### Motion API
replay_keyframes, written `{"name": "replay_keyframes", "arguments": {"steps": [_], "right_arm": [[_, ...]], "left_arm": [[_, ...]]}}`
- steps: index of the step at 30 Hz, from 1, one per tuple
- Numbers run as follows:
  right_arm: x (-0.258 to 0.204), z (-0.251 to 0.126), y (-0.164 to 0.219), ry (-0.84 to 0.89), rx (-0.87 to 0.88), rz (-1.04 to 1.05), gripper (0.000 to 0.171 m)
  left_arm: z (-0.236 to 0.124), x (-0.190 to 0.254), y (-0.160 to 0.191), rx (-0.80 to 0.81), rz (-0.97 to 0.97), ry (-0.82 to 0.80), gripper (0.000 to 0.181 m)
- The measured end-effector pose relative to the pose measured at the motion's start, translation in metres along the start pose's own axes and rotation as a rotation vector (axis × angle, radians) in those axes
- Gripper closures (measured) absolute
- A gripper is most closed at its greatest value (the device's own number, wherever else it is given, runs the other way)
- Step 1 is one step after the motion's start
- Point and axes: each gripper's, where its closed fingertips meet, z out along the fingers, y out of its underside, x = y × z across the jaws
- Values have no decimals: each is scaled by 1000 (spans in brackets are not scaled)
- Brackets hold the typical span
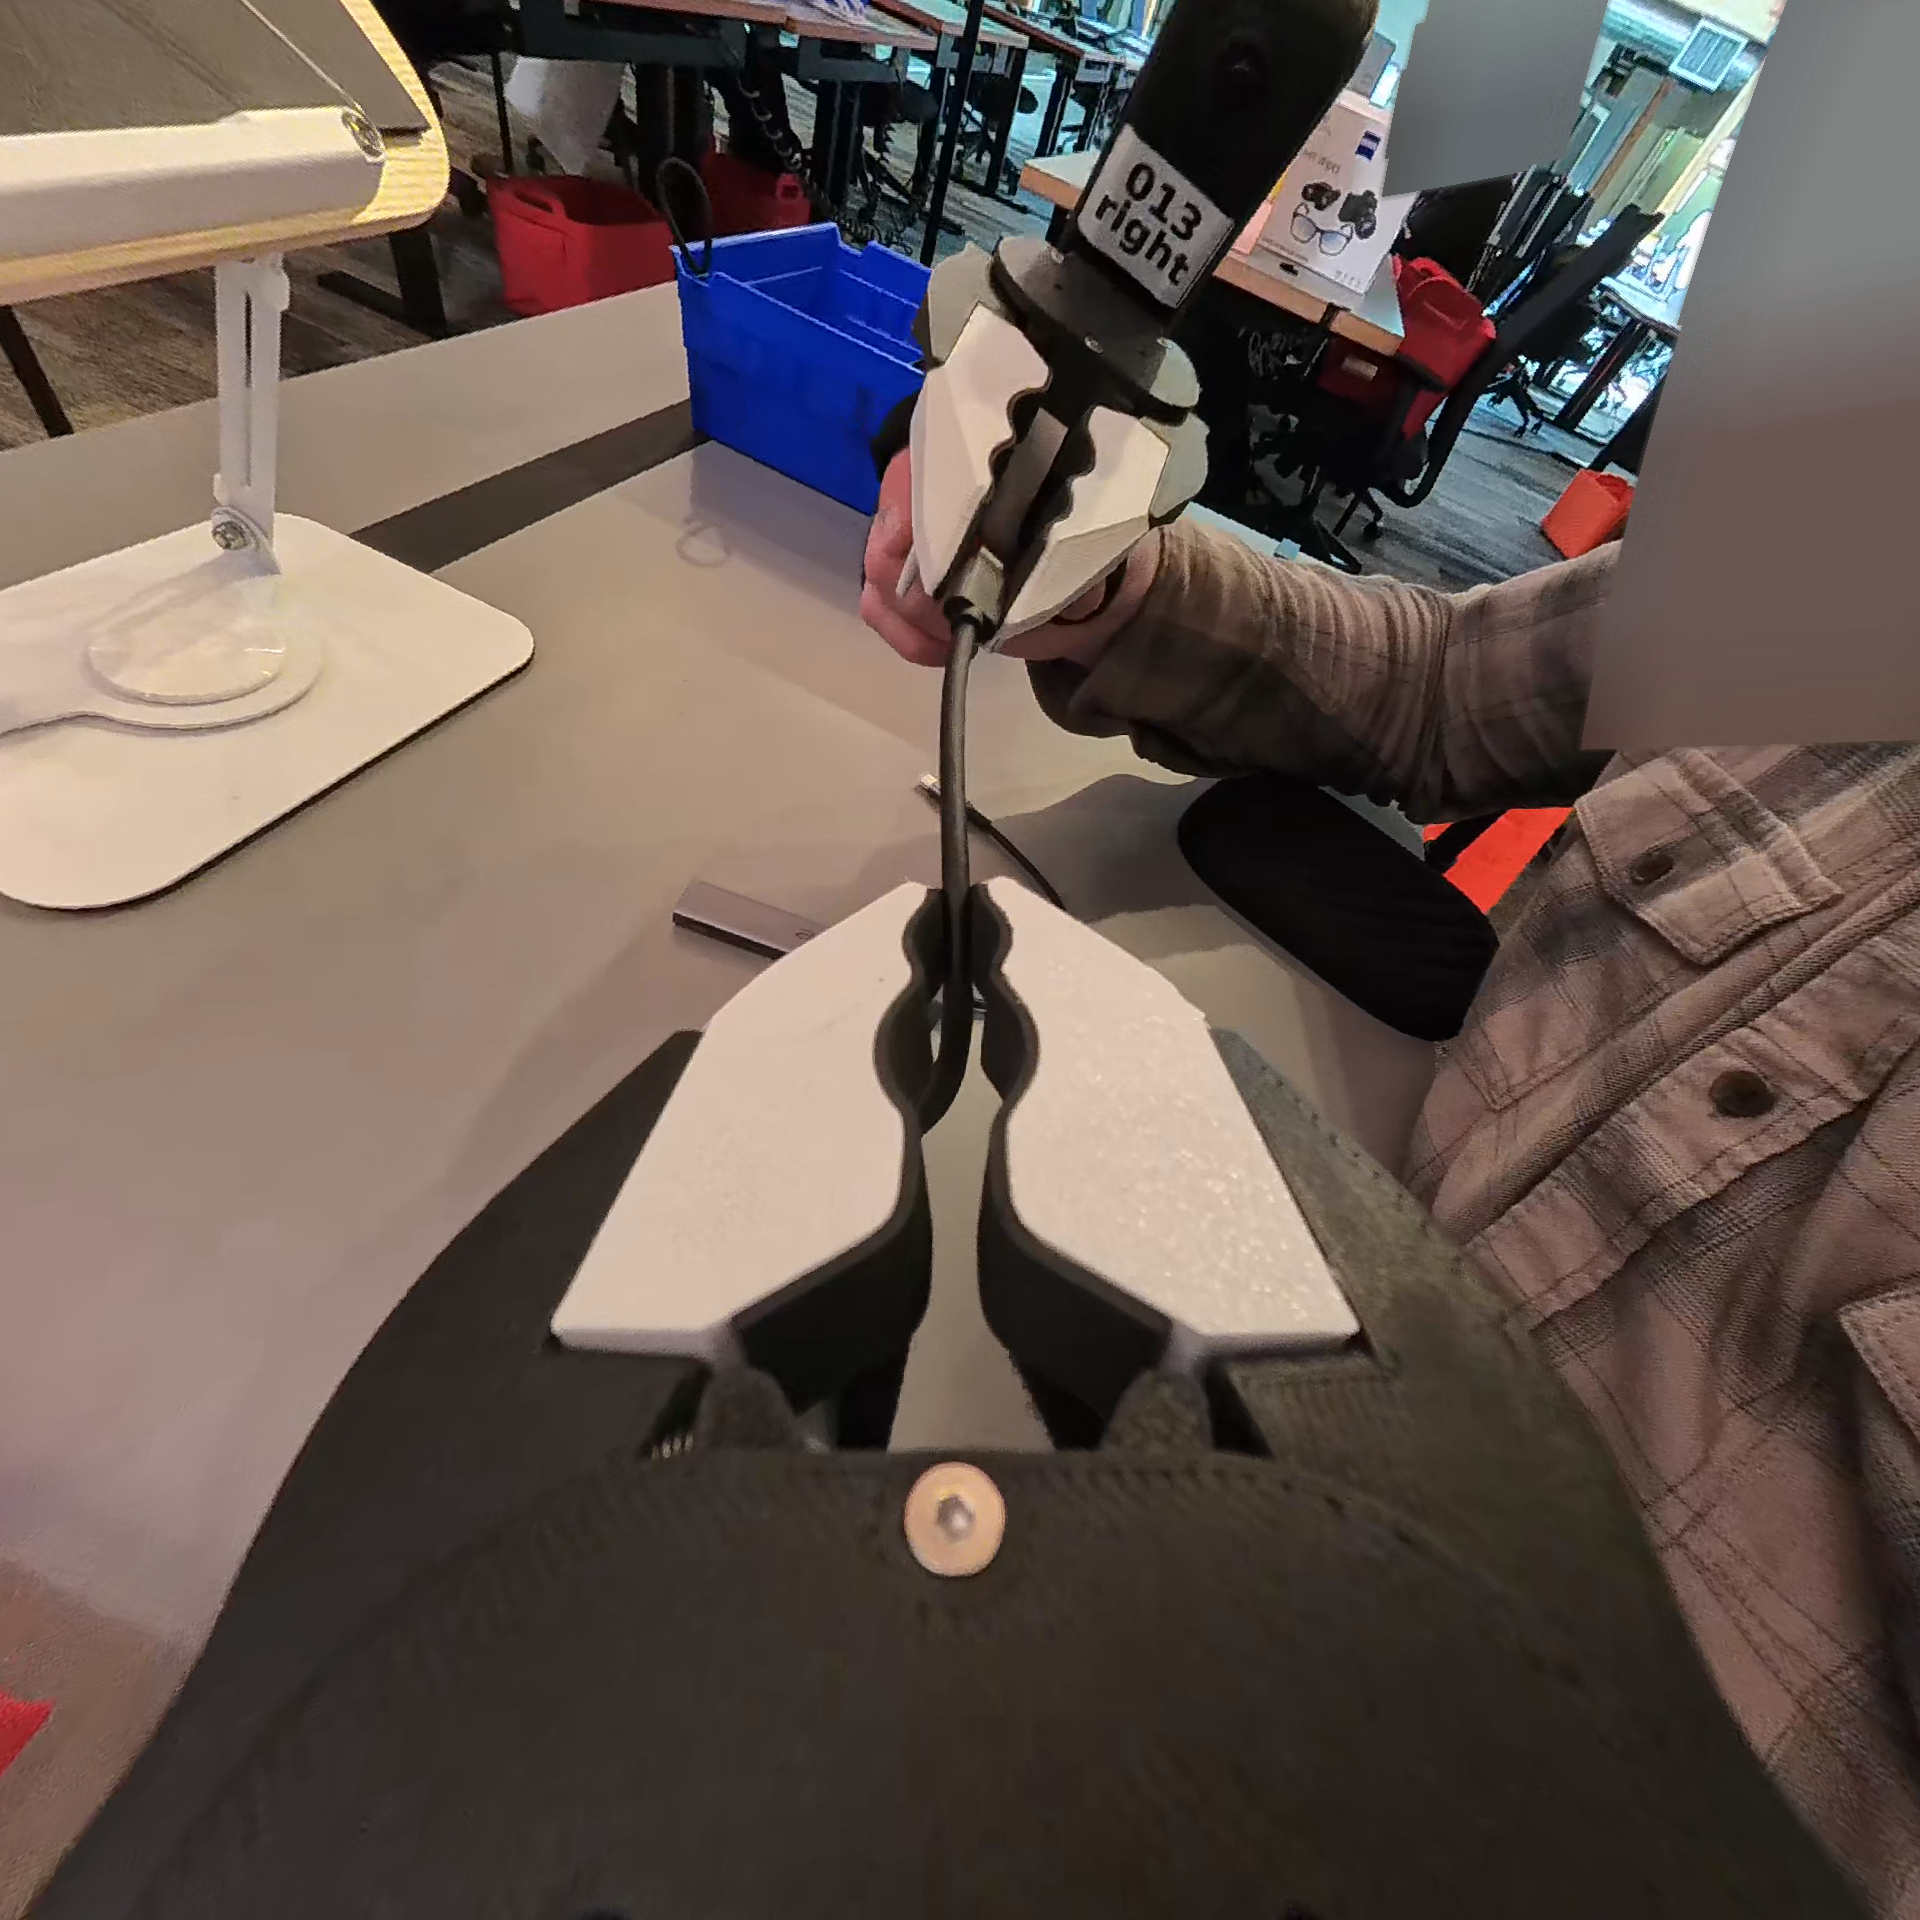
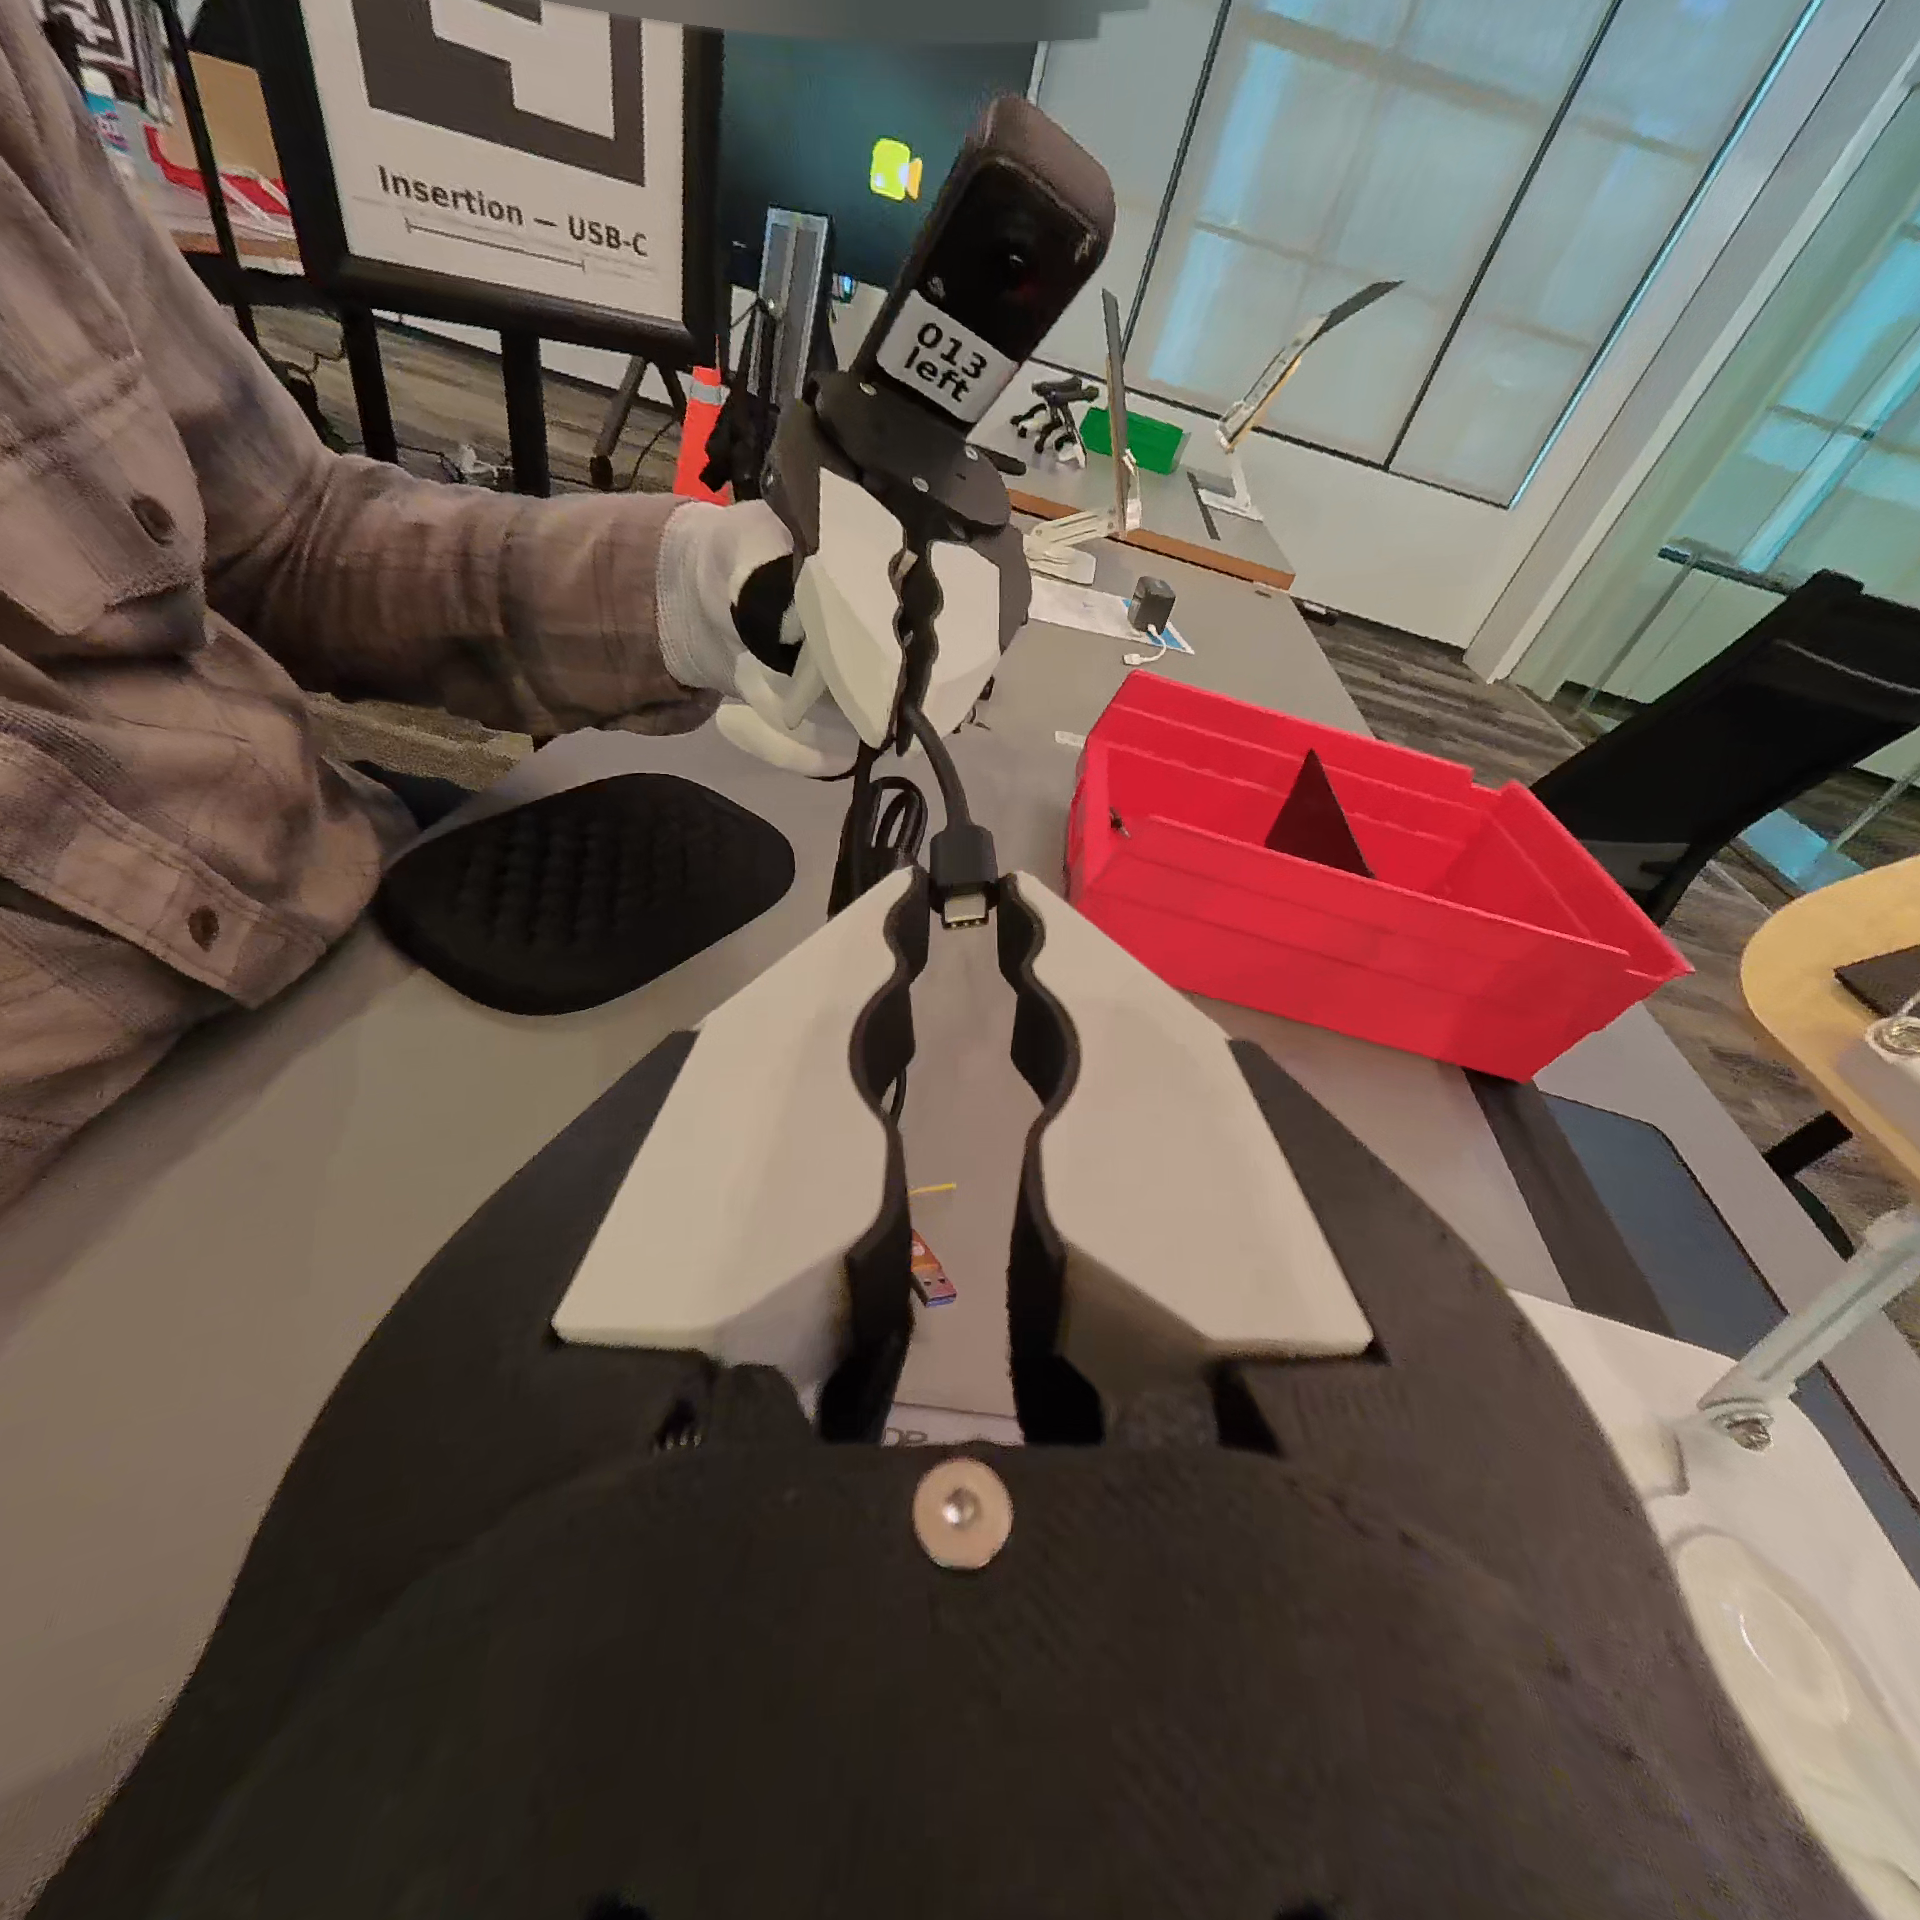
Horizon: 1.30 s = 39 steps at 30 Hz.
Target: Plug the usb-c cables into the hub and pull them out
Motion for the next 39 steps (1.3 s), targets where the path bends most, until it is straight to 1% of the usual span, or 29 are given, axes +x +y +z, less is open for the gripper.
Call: {"name": "replay_keyframes", "arguments": {"steps": [4, 5, 6, 7, 8, 9, 10, 12, 14, 15, 17, 21, 26, 29, 30, 33, 36, 39], "right_arm": [[0, 1, 0, 1, -1, 0, 161], [0, 1, 0, 3, 6, 8, 161], [0, 1, 0, -1, 11, 17, 161], [0, 2, 2, -6, 9, 25, 161], [1, 2, 6, -1, -7, 27, 161], [2, 3, 11, 4, -26, 25, 161], [2, 4, 15, 7, -37, 30, 162], [5, 7, 22, 20, -62, 45, 162], [6, 11, 28, 22, -83, 42, 161], [7, 13, 30, 22, -90, 44, 162], [8, 16, 31, 21, -96, 45, 161], [8, 19, 30, 18, -106, 45, 161], [7, 18, 28, 16, -111, 44, 162], [6, 19, 28, 9, -108, 46, 162], [6, 19, 27, 6, -103, 48, 162], [5, 19, 25, -1, -72, 66, 161], [3, 17, 16, -29, 0, 102, 161], [2, 13, 9, -53, 68, 142, 162]], "left_arm": [[0, 0, 1, 7, 1, 9, 177], [0, -3, 1, 13, 10, -12, 177], [0, -6, 0, 18, 21, -42, 173], [-1, -11, -2, 24, 27, -81, 159], [-4, -19, -2, 4, 44, -147, 151], [-8, -31, 0, -33, 81, -248, 142], [-12, -40, 0, -65, 108, -339, 137], [-29, -68, 2, -142, 118, -575, 134], [-45, -90, 11, -229, 145, -767, 133], [-50, -95, 14, -268, 170, -837, 134], [-59, -102, 16, -295, 205, -935, 138], [-70, -108, 19, -313, 208, -1014, 141], [-72, -110, 24, -322, 218, -1039, 146], [-65, -104, 22, -284, 200, -977, 143], [-59, -98, 18, -251, 206, -917, 141], [-30, -60, -1, -115, 227, -644, 140], [-13, -37, -12, -69, 253, -490, 141], [3, -27, -17, -62, 273, -383, 143]]}}
